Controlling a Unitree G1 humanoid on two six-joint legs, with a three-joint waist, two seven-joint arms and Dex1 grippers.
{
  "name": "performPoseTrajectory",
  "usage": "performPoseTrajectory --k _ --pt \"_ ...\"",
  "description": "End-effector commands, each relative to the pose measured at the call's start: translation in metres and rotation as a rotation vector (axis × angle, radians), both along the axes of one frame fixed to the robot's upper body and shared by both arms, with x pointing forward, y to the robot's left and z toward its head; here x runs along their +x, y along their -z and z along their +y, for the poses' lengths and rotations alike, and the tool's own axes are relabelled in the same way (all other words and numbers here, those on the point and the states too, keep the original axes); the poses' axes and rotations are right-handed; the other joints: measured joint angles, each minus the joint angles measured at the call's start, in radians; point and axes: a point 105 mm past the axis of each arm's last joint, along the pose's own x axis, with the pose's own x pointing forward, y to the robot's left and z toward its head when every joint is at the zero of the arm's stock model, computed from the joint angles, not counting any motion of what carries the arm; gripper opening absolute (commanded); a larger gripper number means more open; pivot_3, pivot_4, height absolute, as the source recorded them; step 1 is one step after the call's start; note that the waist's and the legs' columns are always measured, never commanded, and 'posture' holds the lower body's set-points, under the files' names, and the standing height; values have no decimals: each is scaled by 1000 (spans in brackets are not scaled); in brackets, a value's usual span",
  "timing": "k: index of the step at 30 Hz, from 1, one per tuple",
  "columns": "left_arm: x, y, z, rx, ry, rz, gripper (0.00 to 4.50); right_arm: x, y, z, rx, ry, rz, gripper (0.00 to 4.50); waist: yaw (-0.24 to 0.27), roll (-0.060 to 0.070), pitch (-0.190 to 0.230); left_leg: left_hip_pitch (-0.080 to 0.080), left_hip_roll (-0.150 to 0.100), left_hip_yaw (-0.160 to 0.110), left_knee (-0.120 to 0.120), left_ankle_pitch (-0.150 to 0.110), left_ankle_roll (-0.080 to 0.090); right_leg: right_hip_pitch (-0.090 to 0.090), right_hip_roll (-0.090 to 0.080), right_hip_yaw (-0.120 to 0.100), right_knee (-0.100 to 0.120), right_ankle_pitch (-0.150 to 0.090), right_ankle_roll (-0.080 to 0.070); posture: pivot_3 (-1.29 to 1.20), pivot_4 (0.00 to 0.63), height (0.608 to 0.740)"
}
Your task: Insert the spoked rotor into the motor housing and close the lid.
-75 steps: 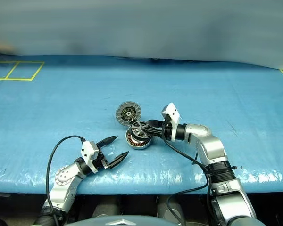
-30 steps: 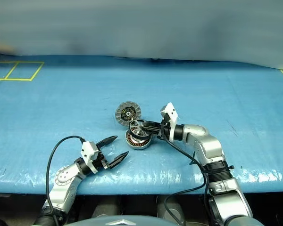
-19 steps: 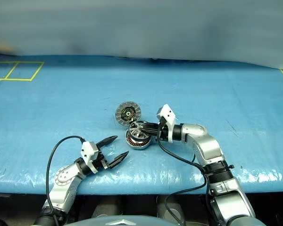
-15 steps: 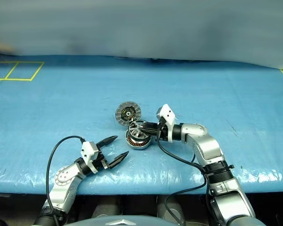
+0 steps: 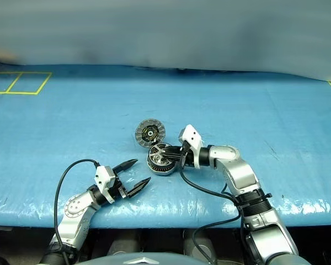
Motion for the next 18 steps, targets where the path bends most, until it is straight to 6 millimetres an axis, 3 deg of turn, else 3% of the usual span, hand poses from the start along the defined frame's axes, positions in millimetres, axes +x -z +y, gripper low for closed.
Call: performPoseTrajectory --k 1,11,16,18 --pt "-4 8 0 6 -6 30 4500 2 -8 0 14 -9 -37 401 0 0 0 0 0 0 0 0 0 0 0 0 0 0 0 0 150 740" --pt "-4 8 0 6 -8 31 4500 1 -6 0 6 -14 -29 401 0 0 0 0 0 0 0 0 0 0 0 0 0 0 0 0 150 740" --pt "-4 9 -1 5 -5 32 4500 2 -10 0 33 -4 -39 1955 0 0 0 0 0 0 0 0 0 0 0 0 0 0 0 0 150 740" --pt "-4 9 -1 4 -4 33 4500 2 -12 0 44 -3 -44 1955 0 0 0 0 0 0 0 0 0 0 0 0 0 0 0 0 150 740"
